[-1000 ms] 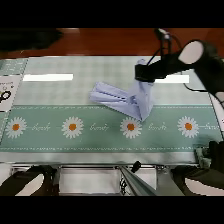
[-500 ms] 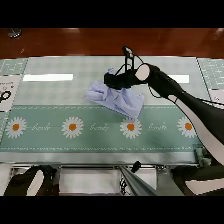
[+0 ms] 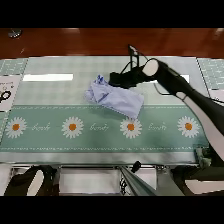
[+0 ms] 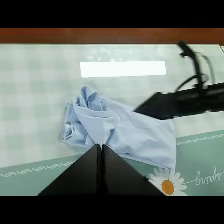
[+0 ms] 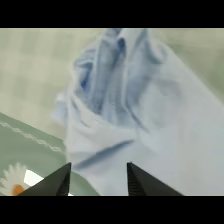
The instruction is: Fold the shirts.
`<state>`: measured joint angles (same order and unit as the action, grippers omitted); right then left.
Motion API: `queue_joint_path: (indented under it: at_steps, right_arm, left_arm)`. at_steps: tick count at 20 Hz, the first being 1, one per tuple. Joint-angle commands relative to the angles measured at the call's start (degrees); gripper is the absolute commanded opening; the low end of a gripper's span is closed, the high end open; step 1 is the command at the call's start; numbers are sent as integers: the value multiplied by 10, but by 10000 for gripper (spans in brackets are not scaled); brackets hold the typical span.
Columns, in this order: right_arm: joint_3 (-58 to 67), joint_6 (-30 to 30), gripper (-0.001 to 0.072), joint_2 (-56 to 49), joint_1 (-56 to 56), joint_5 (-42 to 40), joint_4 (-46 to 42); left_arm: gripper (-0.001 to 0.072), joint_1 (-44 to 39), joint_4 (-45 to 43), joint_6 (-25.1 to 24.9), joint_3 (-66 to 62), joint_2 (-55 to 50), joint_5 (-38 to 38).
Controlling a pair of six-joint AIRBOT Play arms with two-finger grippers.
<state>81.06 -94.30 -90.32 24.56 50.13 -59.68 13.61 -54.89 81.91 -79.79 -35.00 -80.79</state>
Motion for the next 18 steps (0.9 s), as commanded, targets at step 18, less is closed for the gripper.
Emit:
queue_joint_path:
  at_steps: [18]
  right_arm:
    - [-378,138,612,92,-155,-118,268]
  left_arm:
    - [15,1,-8,-8,16,-45,21]
